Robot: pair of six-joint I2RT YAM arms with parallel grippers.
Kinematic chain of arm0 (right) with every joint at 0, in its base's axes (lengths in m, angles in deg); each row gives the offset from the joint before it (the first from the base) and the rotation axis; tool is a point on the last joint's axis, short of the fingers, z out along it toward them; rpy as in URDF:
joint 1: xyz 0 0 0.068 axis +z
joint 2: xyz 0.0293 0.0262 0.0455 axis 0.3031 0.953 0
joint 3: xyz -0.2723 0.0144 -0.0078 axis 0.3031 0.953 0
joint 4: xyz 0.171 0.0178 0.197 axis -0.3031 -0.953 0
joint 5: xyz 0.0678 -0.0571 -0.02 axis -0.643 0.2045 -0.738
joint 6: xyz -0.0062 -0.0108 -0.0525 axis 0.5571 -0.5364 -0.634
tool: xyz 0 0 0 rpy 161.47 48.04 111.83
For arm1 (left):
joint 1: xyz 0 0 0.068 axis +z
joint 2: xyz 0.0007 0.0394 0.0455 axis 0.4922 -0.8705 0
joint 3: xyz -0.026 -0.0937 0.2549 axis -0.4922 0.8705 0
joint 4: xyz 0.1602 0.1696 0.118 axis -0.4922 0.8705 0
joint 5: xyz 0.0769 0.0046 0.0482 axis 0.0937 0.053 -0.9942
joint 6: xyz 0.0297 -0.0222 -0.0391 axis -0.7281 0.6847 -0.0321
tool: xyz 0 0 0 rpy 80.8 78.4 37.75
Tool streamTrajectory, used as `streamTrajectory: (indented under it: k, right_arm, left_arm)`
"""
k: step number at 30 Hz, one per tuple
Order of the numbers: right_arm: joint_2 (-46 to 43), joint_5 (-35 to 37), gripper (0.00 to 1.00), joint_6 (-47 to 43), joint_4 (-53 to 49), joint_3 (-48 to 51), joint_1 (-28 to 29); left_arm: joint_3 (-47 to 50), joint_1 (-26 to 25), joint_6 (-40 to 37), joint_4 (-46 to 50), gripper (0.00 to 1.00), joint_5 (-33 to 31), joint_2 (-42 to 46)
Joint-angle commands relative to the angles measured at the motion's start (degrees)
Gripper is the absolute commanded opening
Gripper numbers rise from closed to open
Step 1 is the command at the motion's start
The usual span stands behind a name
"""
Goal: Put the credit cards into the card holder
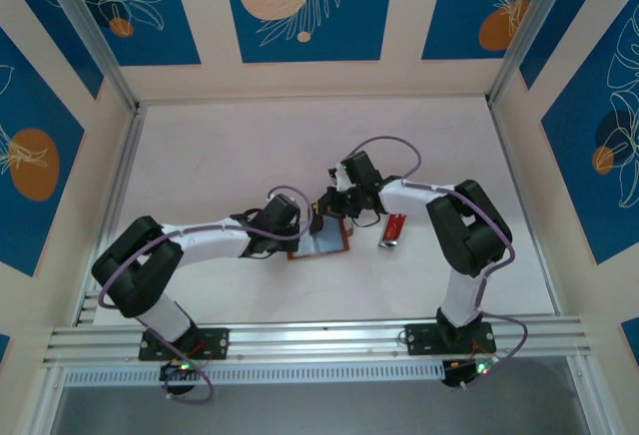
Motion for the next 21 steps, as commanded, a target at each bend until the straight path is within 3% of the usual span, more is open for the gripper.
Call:
streamTrajectory:
  k: [1, 21]
  right_arm:
    - [0.48, -0.69, 0.00, -0.18, -0.36, 0.36, 0.27]
    - [-0.84, -5.69, 0.00, 3.19, 5.34, 9.40, 0.70]
  left_arm:
    - [2.09, -0.12, 0.83, 3.76, 0.09, -0.46, -2.31]
    - [1.38, -0.22, 1.00, 3.87, 0.09, -0.72, -3.73]
